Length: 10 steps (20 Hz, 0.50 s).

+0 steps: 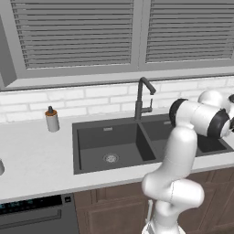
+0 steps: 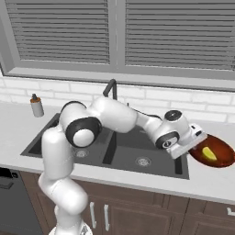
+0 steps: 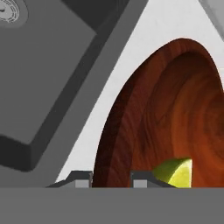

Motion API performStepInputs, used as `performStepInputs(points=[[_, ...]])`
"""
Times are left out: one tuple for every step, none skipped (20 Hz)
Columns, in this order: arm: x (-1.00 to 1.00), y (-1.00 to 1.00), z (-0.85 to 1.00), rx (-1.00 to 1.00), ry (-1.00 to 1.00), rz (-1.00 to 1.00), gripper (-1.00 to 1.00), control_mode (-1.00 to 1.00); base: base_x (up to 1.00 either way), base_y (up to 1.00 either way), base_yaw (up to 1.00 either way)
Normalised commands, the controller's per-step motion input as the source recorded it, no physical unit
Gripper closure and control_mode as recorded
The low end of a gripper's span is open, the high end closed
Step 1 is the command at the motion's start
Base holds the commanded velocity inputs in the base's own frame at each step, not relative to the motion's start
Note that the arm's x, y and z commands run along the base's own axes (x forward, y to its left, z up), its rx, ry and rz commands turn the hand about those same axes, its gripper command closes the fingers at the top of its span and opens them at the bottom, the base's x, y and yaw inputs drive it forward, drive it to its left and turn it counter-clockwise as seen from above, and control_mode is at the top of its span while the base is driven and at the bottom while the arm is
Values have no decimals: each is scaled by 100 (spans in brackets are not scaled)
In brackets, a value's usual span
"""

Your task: Pick the lemon wedge from the sink and place it in the bowl. Then pick the bowl and place it in the microwave. Then close the microwave door and press the start button.

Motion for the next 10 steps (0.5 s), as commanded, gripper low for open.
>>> performStepInputs(points=[[-26, 45, 17, -12, -31, 26, 100, -100, 0, 0, 0], [-26, 41, 30, -9, -25, 26, 100, -100, 0, 0, 0], [-26, 39, 47, -7, -18, 26, 100, -100, 0, 0, 0], [-24, 40, 67, 0, -9, 24, 100, -100, 0, 0, 0], [-24, 28, 83, 0, 0, 21, 100, -100, 0, 0, 0], [-24, 28, 90, 0, 0, 22, 100, -100, 0, 0, 0], [-24, 25, 92, 0, 0, 22, 100, -100, 0, 0, 0], [-31, 20, 100, -1, 0, 22, 100, -100, 0, 0, 0], [-34, 19, 96, -3, 0, 22, 100, -100, 0, 0, 0], [-36, 19, 91, -3, 0, 23, 100, -100, 0, 0, 0]])
